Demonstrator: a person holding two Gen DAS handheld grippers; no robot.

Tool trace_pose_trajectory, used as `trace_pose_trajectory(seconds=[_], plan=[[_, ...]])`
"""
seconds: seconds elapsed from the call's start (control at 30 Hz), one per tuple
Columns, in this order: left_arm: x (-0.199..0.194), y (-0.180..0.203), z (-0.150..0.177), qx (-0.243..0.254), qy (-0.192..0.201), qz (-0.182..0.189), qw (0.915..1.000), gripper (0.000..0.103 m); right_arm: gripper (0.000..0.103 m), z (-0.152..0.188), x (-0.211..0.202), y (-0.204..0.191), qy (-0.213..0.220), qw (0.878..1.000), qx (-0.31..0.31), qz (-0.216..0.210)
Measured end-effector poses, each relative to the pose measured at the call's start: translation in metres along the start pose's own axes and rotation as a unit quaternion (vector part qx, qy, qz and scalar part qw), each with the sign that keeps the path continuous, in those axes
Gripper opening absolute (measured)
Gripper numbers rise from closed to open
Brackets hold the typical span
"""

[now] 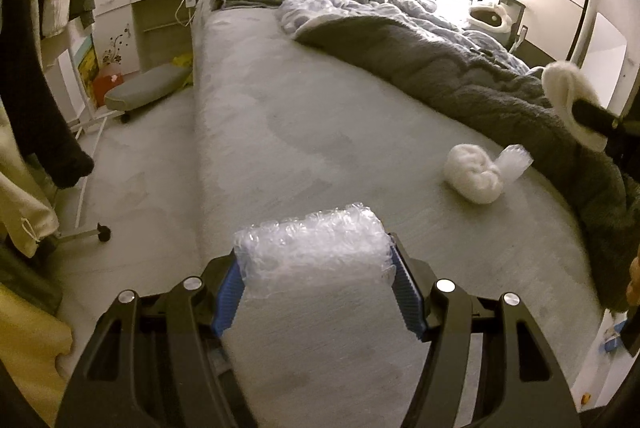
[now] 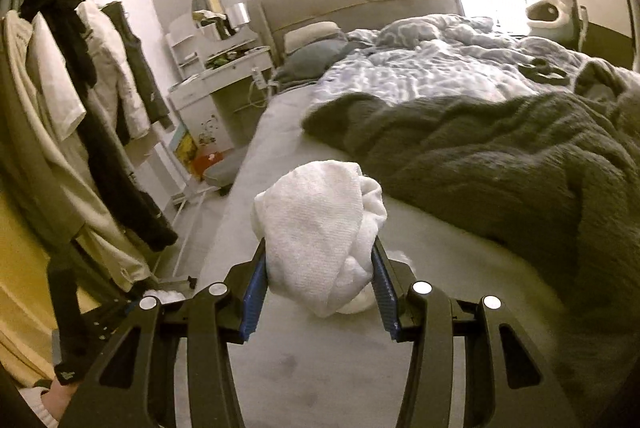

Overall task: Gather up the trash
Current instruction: 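Lift the bubble wrap with the left tool and towel with the right tool, then carry the bubble wrap and towel in both tools over the black bin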

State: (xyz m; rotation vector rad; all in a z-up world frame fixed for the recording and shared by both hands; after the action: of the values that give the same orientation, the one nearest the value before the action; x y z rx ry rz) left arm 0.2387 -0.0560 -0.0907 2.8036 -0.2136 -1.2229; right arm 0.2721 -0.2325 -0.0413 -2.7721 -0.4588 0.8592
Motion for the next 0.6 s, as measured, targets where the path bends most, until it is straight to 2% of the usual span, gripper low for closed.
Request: trace_pose_trajectory(seconds=[0.6], plan=[[-0.008, -0.074, 0.017, -0.034, -0.021, -0.014, 0.9991, 0.068, 0.048, 0.001, 0.04, -0.087, -0.027, 0.997, -0.056, -0.052]])
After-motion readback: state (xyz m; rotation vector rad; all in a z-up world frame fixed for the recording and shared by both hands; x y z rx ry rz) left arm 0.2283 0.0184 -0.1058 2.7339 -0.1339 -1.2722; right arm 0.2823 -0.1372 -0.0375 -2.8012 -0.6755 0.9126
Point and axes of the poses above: each gripper's, at about its wrist camera, not at the fingertips, and x roughly the way its jaws point, y to its right, z to its underside, the point moved 5 cm from there along x, roughly the way its jaws point
